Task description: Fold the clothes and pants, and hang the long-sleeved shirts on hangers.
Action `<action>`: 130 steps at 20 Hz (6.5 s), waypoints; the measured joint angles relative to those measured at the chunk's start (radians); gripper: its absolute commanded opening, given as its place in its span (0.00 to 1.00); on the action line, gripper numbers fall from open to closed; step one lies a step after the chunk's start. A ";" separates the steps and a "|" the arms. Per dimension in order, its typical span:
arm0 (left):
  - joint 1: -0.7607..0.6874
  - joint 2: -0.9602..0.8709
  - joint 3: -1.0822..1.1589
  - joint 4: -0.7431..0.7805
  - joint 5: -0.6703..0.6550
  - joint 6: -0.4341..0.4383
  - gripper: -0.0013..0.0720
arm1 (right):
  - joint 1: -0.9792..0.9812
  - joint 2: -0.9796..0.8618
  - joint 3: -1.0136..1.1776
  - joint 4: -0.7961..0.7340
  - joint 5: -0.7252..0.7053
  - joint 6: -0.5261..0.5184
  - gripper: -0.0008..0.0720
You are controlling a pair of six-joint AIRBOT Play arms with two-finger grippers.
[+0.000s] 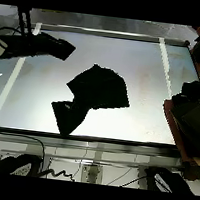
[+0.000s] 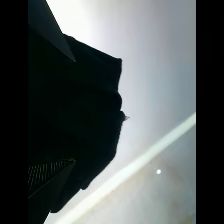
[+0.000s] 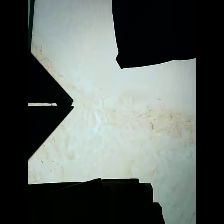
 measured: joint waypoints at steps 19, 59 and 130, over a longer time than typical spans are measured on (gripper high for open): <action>0.063 0.418 -0.975 0.116 -0.306 -0.224 0.96 | 0.000 -0.011 -0.084 0.025 -0.092 -0.097 0.05; 0.072 0.631 -0.883 0.307 -0.185 -0.316 0.06 | 0.572 -0.550 -0.086 0.482 -0.405 -0.294 0.73; 0.867 0.093 -0.629 0.525 -0.145 -0.079 0.05 | -0.373 0.128 -0.649 0.206 -0.314 -0.164 0.05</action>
